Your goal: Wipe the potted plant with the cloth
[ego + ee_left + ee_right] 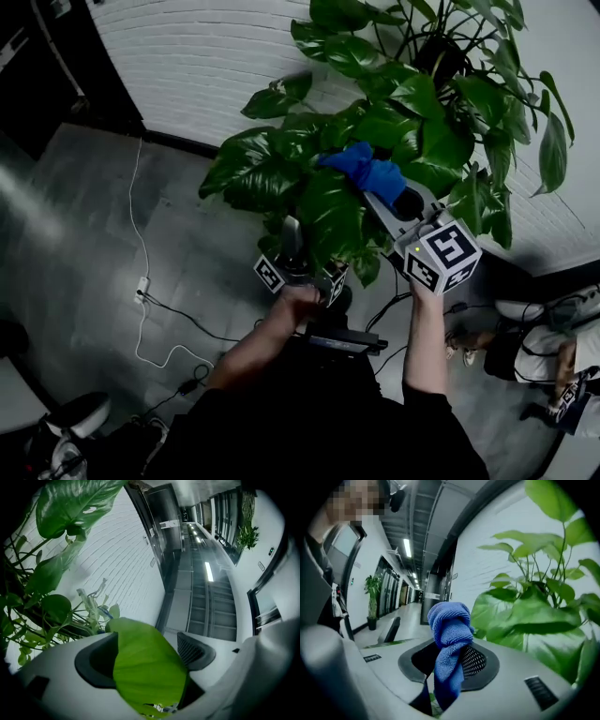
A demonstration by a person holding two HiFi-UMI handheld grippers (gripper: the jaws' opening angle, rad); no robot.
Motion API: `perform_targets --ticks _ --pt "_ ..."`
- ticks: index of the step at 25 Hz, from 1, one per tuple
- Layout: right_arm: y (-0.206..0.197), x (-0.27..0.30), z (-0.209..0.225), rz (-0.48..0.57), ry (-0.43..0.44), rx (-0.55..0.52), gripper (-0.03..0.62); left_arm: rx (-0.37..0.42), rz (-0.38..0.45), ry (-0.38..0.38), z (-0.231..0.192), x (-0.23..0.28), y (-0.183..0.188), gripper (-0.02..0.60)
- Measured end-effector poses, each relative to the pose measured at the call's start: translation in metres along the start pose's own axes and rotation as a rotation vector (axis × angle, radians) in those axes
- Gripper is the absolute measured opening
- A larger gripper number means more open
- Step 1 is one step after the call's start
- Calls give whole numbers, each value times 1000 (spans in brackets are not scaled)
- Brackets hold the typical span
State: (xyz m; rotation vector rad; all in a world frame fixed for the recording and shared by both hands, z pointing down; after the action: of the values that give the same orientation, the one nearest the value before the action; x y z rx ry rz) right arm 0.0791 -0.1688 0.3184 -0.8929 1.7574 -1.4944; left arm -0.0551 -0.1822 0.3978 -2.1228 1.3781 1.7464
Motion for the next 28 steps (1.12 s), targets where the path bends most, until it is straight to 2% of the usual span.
perform_targets --ticks 3,6,13,23,25,28 --pt "-17 -1 -7 -29 68 135 120 5 4 -5 0 0 2 402" --pt "-21 -9 -17 -29 110 194 120 9 2 -3 0 0 2 402" --pt "-25 -35 -59 -64 203 167 120 20 -27 15 -1 -2 -5 402" --pt "-41 -68 -102 -174 242 125 120 32 -41 21 5 -3 -6 402" --pt "-37 -75 -105 -171 236 115 120 36 -58 19 8 -4 -7 402" --pt "-19 -85 -107 -103 227 138 120 45 -81 12 17 -4 -8 400"
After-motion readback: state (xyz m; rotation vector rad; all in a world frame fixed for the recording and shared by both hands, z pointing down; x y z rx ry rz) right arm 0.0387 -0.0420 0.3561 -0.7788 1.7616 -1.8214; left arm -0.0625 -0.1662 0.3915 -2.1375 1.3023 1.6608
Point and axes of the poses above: the fingertips, and each gripper's own axes: x forward along the fingers, z to its right, y out of its top, the point moved 5 cm from there along -x, backward along the fingers, and after that the axes turned 15 degrees about z, right-handed, at the moved point
